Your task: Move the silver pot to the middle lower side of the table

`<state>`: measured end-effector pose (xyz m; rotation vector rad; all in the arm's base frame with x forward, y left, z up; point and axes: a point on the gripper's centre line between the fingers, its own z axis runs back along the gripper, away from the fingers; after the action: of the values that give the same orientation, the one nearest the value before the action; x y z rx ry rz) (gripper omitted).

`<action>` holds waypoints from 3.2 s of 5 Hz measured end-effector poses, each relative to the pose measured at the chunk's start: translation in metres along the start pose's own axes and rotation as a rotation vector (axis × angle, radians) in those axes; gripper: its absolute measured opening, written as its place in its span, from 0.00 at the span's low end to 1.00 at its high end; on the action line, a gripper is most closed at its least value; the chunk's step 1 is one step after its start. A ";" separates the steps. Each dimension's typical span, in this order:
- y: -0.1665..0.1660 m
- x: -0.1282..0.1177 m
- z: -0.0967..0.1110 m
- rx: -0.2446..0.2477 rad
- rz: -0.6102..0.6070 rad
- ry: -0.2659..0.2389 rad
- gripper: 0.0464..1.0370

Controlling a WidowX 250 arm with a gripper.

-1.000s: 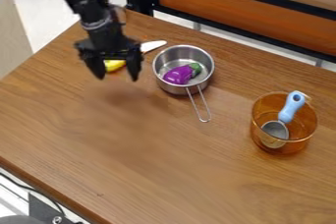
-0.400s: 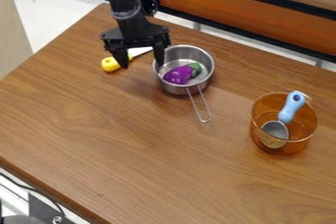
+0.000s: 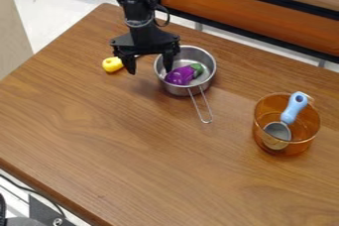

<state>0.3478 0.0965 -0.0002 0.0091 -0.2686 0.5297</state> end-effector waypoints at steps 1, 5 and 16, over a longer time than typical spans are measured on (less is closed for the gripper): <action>-0.003 -0.003 -0.008 0.018 0.015 0.011 0.96; -0.010 -0.008 -0.025 0.021 0.019 0.026 0.37; 0.022 -0.176 0.026 0.101 0.417 -0.025 0.02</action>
<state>0.1842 0.0262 -0.0216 0.0586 -0.2693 0.9575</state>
